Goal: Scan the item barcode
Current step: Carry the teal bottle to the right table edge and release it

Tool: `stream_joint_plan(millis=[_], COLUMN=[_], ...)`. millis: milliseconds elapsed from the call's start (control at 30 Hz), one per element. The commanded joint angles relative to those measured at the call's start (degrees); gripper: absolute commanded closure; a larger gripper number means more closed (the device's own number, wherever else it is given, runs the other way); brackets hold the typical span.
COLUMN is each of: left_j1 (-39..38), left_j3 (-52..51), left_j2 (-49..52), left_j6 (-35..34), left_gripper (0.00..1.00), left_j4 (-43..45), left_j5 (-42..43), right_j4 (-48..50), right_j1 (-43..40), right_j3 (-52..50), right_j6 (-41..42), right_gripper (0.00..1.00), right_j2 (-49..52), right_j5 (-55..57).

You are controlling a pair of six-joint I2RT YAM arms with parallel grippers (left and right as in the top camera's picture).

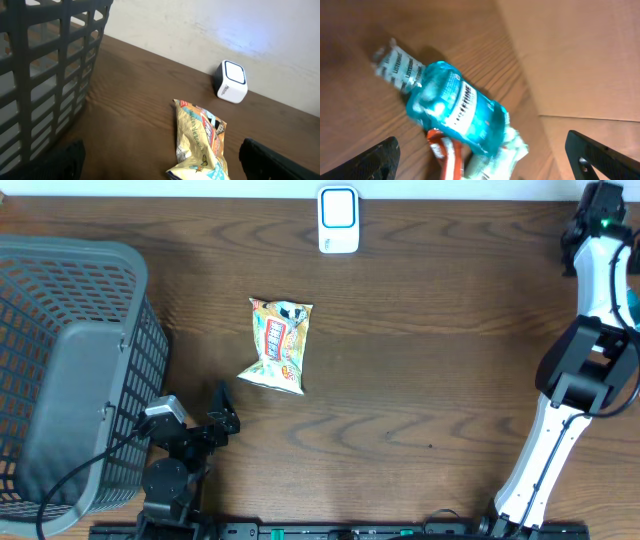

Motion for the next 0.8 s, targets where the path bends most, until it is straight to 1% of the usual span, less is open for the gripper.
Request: stream_joint_plan(millis=[0,67,333,533,667,767], left_j1=[0.2,0.2,0.2,0.2,0.2,0.2], left_j3=[-1.3,-1.3,-1.3,-1.3,-1.3,-1.3], left_j2=[-0.2,-0.2,-0.2,-0.2,-0.2,-0.2], left_j6=[0.7,0.7,0.7,0.7,0.7,0.7], left_gripper=[0.02,0.02,0.02,0.02,0.02,0.02], left_j4=[-1.2,-1.2,-1.2,-1.2,-1.2,-1.2], left_j5=[-0.7,-0.7,-0.7,-0.7,-0.7,-0.7], right_j4=[-0.4,-1.2,-6.1,-9.9,-12.5,-14.7], right_j1=[1.4,2.0,4.3,5.8,6.6,7.5], right_j3=[0.5,0.5,0.5,0.5,0.5,0.5], right_j6=[3.1,3.3,8.9,12.0,12.3,14.3], right_gripper=[0.01,0.01,0.01,0.01,0.01,0.01], right_j2=[-10.6,-13.3,-21.8,-23.7,-24.1,-24.6], right_j5=[-0.7,-3.1,-11.6,-13.0,-16.2,-18.3])
